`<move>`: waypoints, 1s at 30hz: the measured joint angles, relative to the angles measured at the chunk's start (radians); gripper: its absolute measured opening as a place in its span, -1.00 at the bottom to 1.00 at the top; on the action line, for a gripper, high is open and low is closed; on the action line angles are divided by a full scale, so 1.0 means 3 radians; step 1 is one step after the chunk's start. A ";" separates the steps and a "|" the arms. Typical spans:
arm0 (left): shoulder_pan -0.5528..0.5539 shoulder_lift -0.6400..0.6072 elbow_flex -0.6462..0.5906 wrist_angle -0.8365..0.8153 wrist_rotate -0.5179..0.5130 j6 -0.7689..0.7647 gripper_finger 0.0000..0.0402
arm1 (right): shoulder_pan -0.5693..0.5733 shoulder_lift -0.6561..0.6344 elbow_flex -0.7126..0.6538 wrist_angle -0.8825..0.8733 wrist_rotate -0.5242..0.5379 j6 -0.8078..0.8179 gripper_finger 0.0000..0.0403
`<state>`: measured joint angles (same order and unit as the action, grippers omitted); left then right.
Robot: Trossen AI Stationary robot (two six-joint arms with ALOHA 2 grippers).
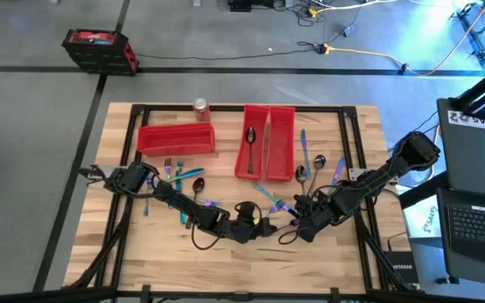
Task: Sort silverware
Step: Put the blue fork into the left red bin
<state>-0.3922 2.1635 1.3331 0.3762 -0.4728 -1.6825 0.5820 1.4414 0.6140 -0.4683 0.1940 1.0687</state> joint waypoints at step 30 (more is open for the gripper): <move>-0.0022 0.0000 0.0000 0.0002 -0.0009 0.0163 -0.31 | 0.0001 -0.0001 0.0000 0.0000 -0.0098 0.0151 -1.00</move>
<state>-0.3989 2.1635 1.3331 0.3767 -0.4754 -1.6335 0.5823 1.4410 0.6140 -0.4683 0.1646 1.1141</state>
